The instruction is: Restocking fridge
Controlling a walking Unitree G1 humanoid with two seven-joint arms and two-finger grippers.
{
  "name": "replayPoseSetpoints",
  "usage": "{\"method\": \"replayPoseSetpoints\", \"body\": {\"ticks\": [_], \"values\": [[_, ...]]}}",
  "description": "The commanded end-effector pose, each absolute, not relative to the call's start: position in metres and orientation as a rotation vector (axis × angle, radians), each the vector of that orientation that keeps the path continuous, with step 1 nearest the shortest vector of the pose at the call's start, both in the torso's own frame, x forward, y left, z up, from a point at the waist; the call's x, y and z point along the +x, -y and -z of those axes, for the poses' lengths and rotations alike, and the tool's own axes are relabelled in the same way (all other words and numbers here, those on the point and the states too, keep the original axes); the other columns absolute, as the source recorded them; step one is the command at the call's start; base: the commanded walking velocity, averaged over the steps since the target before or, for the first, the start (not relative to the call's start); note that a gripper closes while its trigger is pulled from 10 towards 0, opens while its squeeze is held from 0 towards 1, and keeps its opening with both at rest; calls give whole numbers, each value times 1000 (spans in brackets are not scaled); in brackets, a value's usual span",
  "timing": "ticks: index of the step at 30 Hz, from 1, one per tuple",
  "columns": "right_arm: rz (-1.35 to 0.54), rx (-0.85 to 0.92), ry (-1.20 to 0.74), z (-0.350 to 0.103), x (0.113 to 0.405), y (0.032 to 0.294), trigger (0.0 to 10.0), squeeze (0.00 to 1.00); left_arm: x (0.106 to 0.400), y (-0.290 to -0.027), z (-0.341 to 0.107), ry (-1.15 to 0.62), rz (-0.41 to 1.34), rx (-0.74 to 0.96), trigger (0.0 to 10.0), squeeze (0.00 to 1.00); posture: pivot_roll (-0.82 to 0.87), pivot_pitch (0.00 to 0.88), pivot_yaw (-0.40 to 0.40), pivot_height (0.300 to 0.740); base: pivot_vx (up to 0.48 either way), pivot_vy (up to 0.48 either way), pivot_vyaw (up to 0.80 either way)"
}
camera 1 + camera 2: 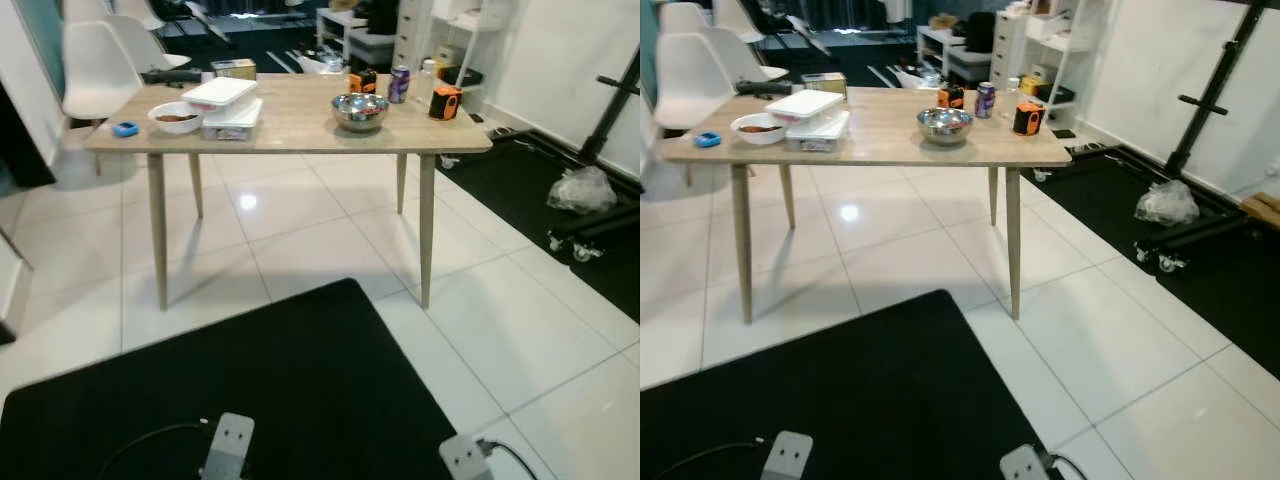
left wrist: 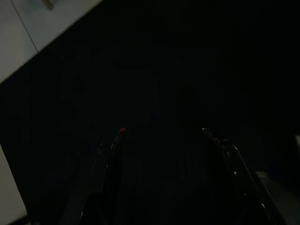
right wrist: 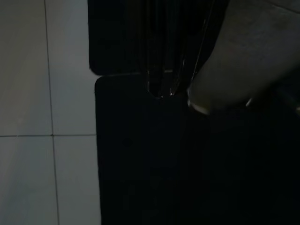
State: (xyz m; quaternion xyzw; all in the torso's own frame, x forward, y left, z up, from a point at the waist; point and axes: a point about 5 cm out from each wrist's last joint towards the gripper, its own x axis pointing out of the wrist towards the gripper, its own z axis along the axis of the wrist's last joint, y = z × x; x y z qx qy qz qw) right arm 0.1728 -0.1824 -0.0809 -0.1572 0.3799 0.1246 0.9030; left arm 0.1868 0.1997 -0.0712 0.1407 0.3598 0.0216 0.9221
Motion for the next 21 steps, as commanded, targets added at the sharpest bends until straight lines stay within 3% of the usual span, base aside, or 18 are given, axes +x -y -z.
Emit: {"method": "replayPoseSetpoints", "body": {"ticks": [1, 16, 21], "values": [[-238, -319, -801, 82, 171, 187, 10000, 0, 184, -200, 73, -747, -39, 292, 10000, 0, -48, 59, -9, 740, 480, 0, -419], [-235, -319, -807, 82, 170, 187, 10000, 0, 184, -200, 73, -748, -38, 293, 10000, 0, -48, 60, -9, 740, 480, 0, -760], [-237, -325, -805, 82, 170, 187, 10000, 0, 184, -200, 73, -748, -36, 296, 10000, 0, -47, 59, -8, 740, 468, 0, 0]]}}
